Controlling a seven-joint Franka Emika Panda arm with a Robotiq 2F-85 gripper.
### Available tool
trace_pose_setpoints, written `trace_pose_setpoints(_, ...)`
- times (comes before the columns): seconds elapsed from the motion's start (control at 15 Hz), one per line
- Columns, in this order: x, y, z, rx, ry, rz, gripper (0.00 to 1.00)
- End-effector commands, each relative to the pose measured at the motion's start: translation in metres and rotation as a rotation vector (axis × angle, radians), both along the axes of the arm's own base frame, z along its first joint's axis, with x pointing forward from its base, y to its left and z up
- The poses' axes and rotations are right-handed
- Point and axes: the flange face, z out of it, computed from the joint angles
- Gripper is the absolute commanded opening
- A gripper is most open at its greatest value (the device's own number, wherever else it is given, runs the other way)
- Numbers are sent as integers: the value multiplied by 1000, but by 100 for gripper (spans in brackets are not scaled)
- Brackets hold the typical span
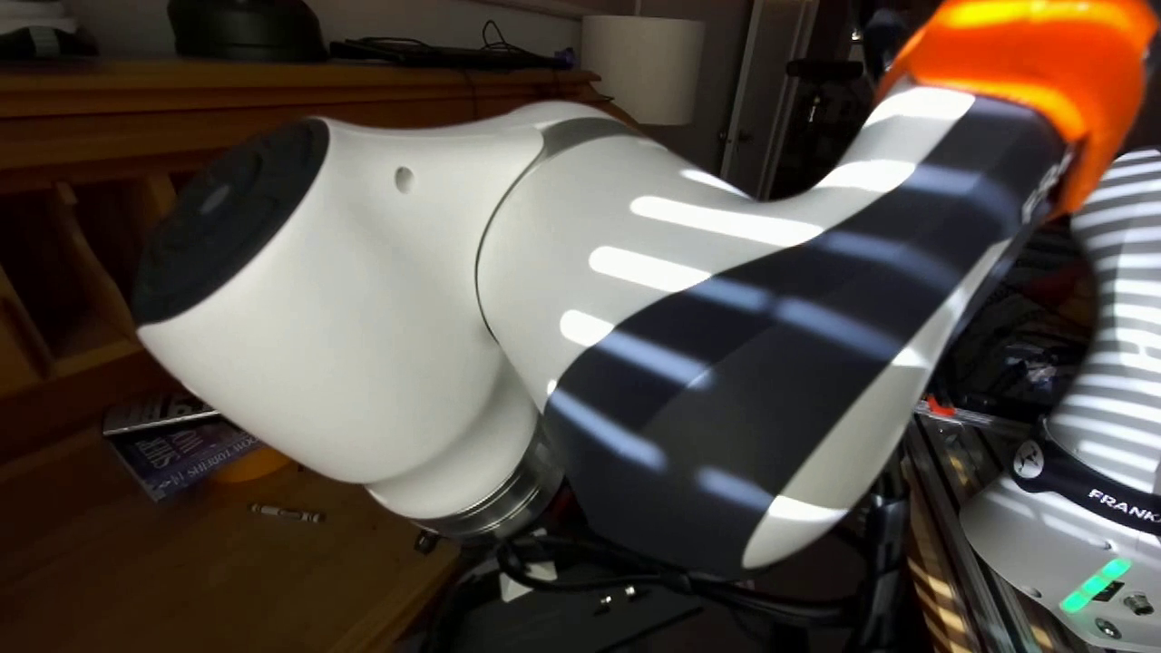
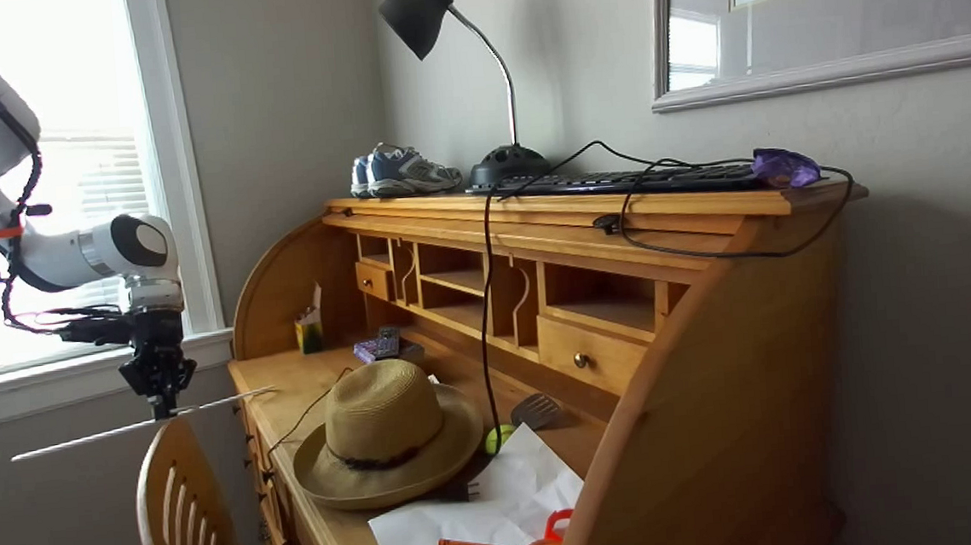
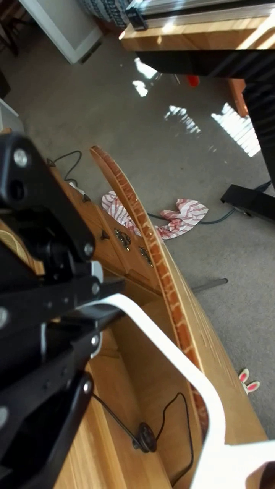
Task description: Hang the coat hanger on the chair
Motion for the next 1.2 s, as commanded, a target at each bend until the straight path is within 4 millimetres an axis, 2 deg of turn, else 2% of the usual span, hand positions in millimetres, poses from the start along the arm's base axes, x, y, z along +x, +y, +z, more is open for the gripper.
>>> trace_pose_setpoints(0.0, -8, -2, -2, -27, -19, 85, 3)
trace_pose_setpoints(0.4, -15, 8, 2, 110, 11, 269, 3)
trace_pose_setpoints(1.13, -27, -9, -16, 118, 161, 419, 3)
